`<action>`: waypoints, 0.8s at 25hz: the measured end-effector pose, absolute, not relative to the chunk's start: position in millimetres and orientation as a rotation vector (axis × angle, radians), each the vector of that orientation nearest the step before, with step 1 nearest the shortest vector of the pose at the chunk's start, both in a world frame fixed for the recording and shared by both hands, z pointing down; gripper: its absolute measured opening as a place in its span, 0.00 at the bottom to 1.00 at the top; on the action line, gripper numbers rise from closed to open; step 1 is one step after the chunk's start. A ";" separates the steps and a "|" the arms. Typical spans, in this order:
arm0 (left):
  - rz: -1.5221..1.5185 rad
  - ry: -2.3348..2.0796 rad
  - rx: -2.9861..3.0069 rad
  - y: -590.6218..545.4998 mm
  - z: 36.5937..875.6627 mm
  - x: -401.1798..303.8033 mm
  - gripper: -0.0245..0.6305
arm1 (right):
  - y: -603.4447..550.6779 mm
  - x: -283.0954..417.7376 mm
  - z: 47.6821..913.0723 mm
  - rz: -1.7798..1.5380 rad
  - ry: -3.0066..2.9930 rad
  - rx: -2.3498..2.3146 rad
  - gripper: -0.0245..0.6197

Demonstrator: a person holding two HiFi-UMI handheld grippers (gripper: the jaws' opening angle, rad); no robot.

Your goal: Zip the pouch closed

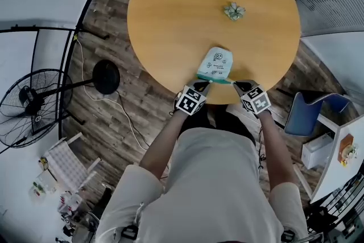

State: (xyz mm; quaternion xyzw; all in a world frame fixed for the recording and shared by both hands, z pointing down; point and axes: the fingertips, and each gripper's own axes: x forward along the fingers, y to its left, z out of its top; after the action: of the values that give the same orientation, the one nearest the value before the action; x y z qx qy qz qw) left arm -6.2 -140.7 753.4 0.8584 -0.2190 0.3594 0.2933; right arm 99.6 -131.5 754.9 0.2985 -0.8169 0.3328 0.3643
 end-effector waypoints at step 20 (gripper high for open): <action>0.972 -0.649 2.239 -160.9 769.5 -57.8 0.07 | -124.7 114.0 779.0 0.930 -2.033 0.961 0.05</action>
State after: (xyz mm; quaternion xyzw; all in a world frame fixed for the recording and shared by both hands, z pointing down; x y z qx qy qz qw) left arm -57.8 -160.9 769.5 0.8449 -0.2449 0.3666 0.3030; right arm 114.0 -124.7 779.0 0.3706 -0.7836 0.3586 0.3465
